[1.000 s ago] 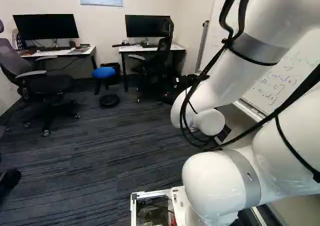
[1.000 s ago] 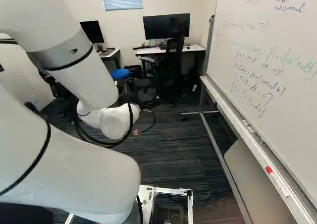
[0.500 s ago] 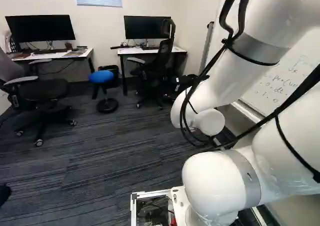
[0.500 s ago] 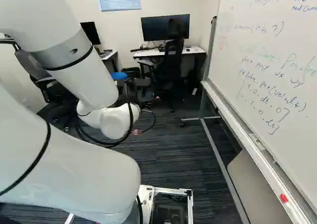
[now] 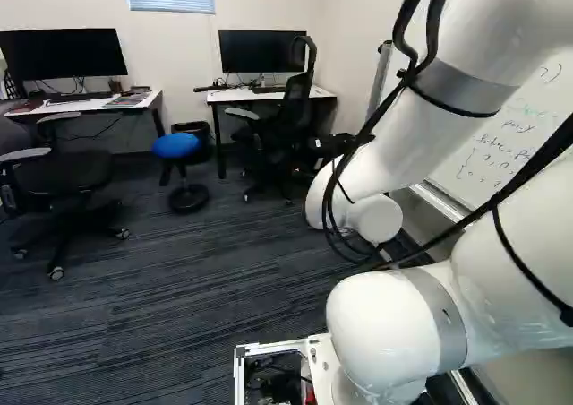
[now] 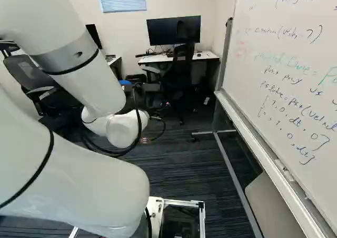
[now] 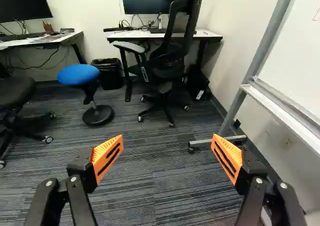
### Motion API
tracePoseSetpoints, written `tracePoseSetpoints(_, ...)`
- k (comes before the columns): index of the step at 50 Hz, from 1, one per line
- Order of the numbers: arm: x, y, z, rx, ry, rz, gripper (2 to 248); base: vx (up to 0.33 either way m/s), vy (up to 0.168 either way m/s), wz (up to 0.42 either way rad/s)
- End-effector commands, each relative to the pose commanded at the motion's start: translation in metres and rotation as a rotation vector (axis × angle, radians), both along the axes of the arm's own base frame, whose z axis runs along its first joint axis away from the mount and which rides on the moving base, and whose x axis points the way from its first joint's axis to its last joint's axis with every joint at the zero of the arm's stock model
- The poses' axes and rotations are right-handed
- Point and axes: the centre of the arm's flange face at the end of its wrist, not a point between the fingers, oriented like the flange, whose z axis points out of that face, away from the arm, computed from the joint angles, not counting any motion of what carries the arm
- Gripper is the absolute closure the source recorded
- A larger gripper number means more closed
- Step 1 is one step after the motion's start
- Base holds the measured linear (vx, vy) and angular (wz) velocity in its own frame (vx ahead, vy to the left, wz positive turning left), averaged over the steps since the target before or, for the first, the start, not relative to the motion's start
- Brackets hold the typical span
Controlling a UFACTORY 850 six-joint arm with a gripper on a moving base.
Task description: Open the door and move inside
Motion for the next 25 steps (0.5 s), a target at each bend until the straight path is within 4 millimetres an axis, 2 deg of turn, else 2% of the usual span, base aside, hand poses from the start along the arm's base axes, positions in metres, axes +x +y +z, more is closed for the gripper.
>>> tracePoseSetpoints(25,0.0000,0.0000,0.0000,0.000,0.000,0.000,3,0.006,0.000,-0.001)
